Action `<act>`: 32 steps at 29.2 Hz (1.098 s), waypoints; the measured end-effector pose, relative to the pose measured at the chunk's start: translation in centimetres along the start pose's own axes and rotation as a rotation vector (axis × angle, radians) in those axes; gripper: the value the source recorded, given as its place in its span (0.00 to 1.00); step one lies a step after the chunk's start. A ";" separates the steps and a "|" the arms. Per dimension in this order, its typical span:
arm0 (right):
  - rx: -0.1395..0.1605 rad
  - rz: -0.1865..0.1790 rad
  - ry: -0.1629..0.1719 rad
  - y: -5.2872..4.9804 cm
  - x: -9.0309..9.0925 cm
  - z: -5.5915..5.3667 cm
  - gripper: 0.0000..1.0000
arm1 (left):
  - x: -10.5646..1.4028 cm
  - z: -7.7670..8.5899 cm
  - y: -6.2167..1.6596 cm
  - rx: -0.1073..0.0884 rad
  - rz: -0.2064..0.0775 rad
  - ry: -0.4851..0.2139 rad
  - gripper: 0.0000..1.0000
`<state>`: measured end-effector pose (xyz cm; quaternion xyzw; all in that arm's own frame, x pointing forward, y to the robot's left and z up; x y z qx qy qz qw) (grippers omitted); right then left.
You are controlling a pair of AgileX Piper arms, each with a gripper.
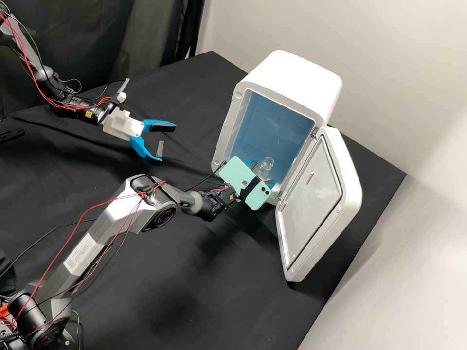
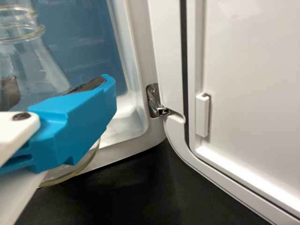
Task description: Place the flask in the incubator
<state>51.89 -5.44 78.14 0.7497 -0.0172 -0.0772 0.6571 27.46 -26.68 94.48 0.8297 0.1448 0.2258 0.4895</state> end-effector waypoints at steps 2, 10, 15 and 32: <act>0.003 0.002 0.001 0.0 0.1 0.0 0.00 | 0.0 0.0 0.00 0.000 0.000 0.000 1.00; -0.006 0.006 0.004 0.0 0.2 0.1 0.00 | 0.0 0.0 0.00 0.000 0.000 0.000 1.00; -0.008 0.006 0.004 0.0 0.2 0.1 1.00 | 0.0 0.0 0.00 0.000 0.000 0.000 1.00; 0.010 0.006 -0.019 -0.1 0.2 0.4 1.00 | -0.2 -0.2 -0.28 -0.002 -0.010 0.006 1.00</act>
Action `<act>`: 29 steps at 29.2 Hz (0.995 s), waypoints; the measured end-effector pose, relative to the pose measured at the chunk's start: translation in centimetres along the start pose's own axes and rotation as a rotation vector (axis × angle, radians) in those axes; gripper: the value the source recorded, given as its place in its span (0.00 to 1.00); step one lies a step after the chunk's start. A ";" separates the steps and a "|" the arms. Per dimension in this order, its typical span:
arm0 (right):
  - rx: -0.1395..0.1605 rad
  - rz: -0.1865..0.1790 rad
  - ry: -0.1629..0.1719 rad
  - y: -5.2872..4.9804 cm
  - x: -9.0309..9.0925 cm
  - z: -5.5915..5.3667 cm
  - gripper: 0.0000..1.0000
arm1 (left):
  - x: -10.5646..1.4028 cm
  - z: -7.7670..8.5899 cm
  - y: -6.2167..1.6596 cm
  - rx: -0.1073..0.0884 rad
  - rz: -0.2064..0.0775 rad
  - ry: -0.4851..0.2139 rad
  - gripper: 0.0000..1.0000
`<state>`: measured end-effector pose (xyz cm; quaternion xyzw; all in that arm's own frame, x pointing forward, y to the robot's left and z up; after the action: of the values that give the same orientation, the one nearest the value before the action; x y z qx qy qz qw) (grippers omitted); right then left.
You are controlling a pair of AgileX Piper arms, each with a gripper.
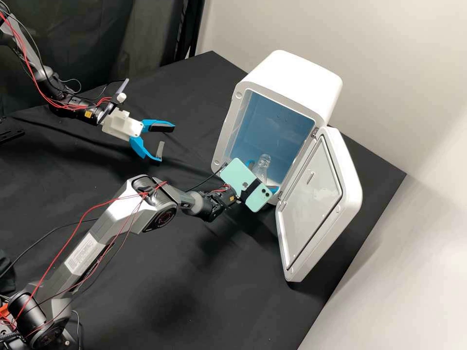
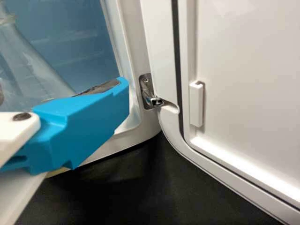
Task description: Place the flask in the incubator
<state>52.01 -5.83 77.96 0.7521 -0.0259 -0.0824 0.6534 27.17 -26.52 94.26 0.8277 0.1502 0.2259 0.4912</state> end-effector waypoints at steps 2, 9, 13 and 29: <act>0.000 0.000 0.000 0.0 0.0 0.0 1.00 | 0.0 0.0 0.05 0.000 0.002 0.000 1.00; 0.000 0.000 0.000 0.0 0.0 0.0 1.00 | 0.0 0.0 0.05 0.000 0.002 0.000 1.00; 0.000 -0.002 -0.003 -0.1 0.0 0.1 1.00 | 0.0 0.0 0.05 0.000 0.002 0.000 1.00; 0.001 -0.019 -0.025 -1.1 -1.1 1.5 1.00 | -0.1 0.1 0.40 0.003 0.013 -0.003 1.00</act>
<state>50.60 -6.94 76.81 0.7516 -0.0268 -0.0980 0.6517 27.13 -26.85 94.53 0.8297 0.1443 0.2277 0.4888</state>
